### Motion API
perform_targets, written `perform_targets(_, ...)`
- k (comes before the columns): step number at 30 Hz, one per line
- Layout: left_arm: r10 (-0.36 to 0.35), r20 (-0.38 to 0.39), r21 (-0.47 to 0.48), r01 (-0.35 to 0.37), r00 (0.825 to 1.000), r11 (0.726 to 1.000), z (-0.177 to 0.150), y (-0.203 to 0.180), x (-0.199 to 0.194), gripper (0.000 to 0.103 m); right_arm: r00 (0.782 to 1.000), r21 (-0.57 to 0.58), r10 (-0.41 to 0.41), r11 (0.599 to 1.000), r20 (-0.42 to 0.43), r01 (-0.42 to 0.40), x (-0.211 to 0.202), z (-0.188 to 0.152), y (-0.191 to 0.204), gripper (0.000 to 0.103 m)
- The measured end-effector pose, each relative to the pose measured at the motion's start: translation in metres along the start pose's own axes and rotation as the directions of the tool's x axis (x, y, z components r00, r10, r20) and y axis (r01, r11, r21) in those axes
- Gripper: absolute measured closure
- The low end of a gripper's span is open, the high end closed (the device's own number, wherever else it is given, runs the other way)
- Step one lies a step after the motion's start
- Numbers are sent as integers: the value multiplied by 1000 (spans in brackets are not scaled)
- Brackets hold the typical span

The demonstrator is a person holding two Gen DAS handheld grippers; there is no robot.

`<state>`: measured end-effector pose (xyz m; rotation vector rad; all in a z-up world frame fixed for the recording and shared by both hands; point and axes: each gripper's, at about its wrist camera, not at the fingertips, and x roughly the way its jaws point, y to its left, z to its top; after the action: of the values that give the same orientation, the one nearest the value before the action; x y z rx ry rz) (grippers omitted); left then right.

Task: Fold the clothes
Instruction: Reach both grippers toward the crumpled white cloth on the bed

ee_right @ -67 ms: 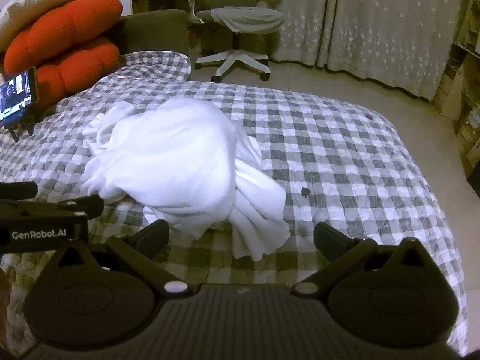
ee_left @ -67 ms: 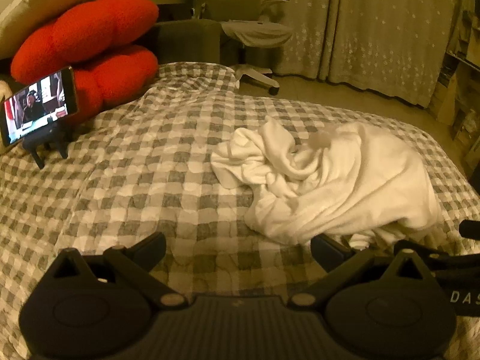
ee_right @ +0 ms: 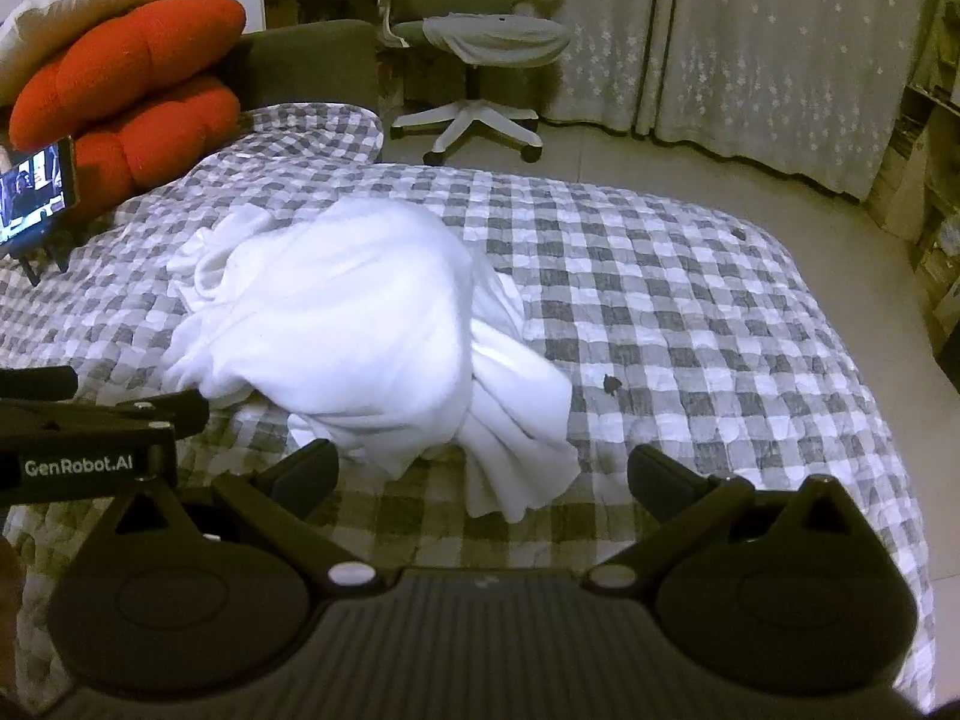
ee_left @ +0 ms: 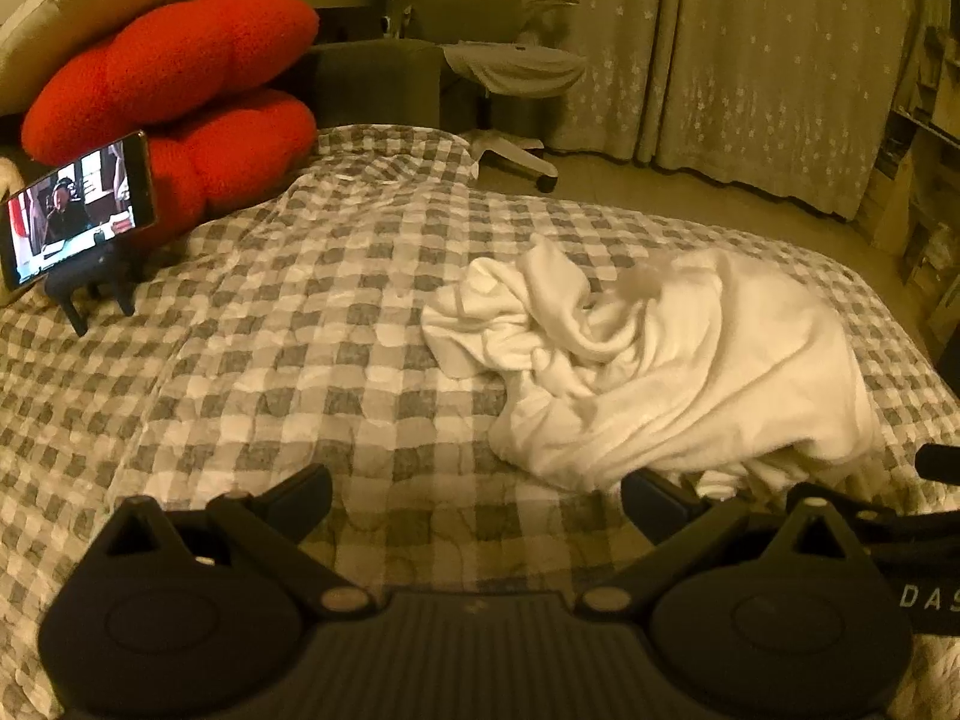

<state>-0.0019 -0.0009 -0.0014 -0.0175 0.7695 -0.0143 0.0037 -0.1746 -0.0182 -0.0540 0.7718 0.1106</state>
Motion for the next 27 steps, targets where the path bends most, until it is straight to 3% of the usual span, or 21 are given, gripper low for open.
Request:
perform_targets(8, -30, -9, 5, 30, 1000, 1000, -7, -2, -1, 0, 1000, -1, 16, 1000, 7, -16, -2, -1, 3, 0)
perform_targets(14, -69, -18, -97, 67, 997, 993, -2, 16, -4, 0, 996, 74, 89, 993, -25, -87, 5, -3, -5, 2)
perform_targets(19, -86, 1, -69, 86, 996, 994, -1, 14, -4, 0, 997, 115, 78, 991, -29, -74, 3, -1, -18, 11)
perform_targets(21, -93, 3, -51, 93, 996, 994, 0, 10, -4, 0, 995, 132, 97, 987, -31, -92, 1, -1, -24, 25)
perform_targets(27, -123, -3, -28, 123, 992, 992, 2, 3, 4, 1, 993, 106, 120, 987, -21, -117, -6, -1, -28, 35)
